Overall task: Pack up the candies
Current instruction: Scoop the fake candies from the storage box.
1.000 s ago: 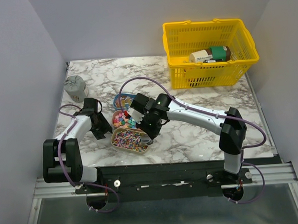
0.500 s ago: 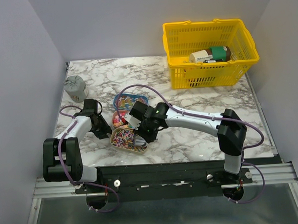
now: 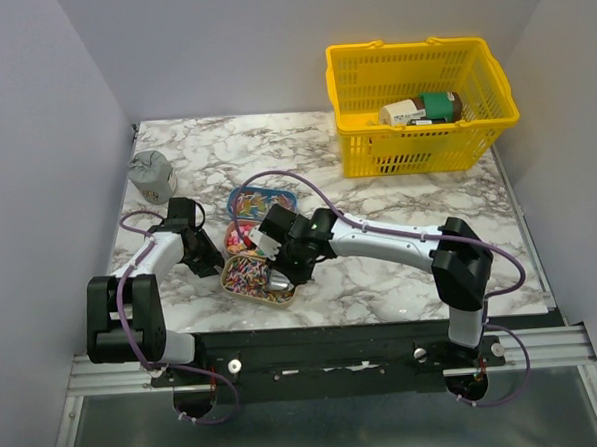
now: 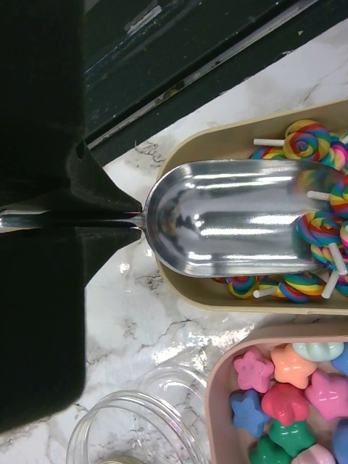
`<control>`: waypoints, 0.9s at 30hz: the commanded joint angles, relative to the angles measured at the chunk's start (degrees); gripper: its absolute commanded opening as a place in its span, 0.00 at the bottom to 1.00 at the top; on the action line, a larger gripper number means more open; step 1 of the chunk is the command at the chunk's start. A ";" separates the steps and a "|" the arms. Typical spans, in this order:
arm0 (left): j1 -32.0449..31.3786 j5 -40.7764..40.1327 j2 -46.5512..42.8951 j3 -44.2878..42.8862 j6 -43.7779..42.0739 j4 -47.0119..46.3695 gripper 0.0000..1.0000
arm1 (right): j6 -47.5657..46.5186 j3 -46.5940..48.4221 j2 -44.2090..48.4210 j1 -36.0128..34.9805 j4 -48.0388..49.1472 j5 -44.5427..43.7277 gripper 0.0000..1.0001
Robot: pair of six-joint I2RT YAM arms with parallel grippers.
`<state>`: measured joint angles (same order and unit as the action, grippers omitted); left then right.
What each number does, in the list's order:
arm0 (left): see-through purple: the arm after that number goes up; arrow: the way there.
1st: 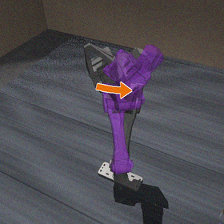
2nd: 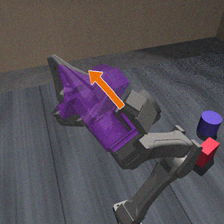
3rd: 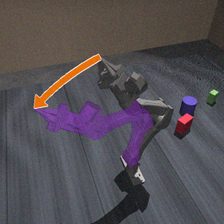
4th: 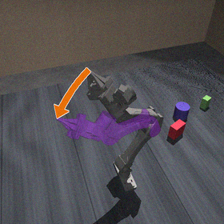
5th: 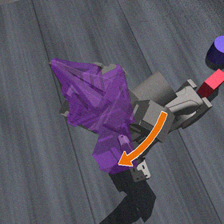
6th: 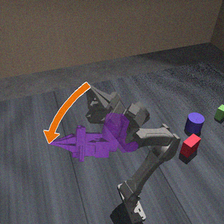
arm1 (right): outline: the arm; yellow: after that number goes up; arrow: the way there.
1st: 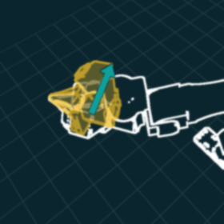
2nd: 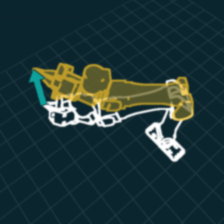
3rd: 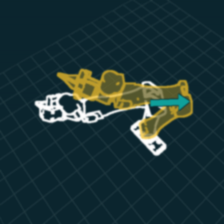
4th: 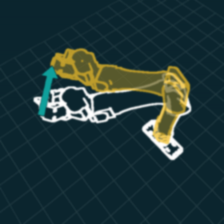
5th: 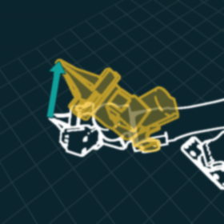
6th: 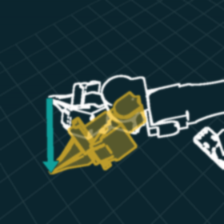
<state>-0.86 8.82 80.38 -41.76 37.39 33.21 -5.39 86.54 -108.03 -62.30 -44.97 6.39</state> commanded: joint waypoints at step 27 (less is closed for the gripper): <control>-0.28 4.01 -1.10 1.68 -0.03 -1.66 0.39 | 5.21 -3.13 -0.96 -1.24 12.37 -4.11 0.01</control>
<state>-0.80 8.84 80.25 -41.54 37.36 31.20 -1.65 81.41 -106.50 -63.33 -39.90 3.79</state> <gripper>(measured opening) 0.392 0.165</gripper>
